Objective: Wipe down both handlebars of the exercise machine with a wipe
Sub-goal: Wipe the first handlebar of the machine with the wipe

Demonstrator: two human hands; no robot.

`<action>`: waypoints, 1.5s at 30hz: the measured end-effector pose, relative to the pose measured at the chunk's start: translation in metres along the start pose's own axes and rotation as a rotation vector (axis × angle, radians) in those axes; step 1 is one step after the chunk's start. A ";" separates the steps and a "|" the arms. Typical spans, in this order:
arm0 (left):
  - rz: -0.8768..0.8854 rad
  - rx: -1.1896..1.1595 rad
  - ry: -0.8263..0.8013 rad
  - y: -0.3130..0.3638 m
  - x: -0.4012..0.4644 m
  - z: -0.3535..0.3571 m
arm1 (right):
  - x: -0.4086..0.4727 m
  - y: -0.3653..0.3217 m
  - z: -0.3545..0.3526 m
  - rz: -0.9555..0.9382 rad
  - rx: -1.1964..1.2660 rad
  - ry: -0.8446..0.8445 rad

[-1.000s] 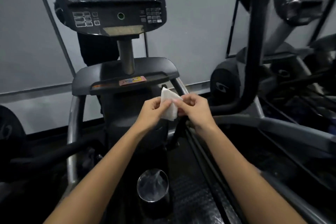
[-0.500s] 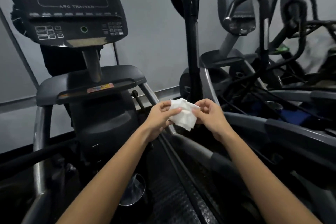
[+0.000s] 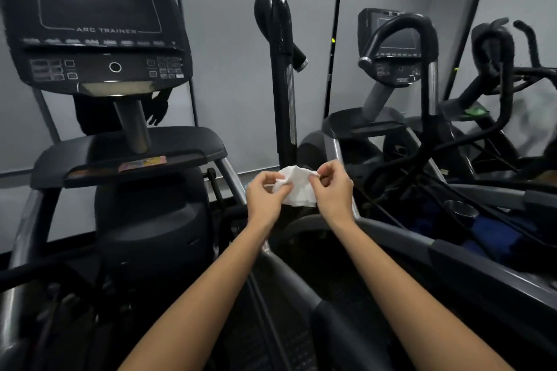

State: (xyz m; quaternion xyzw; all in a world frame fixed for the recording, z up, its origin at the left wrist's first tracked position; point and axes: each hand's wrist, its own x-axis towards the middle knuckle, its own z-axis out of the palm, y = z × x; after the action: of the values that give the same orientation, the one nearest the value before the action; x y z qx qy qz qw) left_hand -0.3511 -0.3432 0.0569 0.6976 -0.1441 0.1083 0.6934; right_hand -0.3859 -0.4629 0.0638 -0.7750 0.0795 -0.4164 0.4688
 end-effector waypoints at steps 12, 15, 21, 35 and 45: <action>0.080 0.122 0.094 -0.015 0.026 0.010 | -0.015 0.051 0.048 -0.561 -0.334 -0.158; 0.123 0.161 0.054 -0.010 0.038 0.000 | -0.010 0.047 0.048 -0.604 -0.427 -0.220; 0.348 0.278 -0.002 0.046 0.083 0.001 | -0.011 0.057 0.051 -0.657 -0.561 -0.304; 0.746 0.811 -0.134 0.058 0.112 0.007 | -0.022 0.073 0.050 -0.729 -0.703 -0.308; 0.765 0.825 -0.117 0.057 0.114 0.006 | -0.002 0.055 0.057 -0.755 -0.761 -0.234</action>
State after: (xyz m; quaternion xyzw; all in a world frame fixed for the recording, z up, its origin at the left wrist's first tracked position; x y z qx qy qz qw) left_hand -0.2649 -0.3550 0.1507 0.8138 -0.3704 0.3604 0.2658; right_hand -0.3310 -0.4543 0.0070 -0.9056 -0.1119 -0.4086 -0.0207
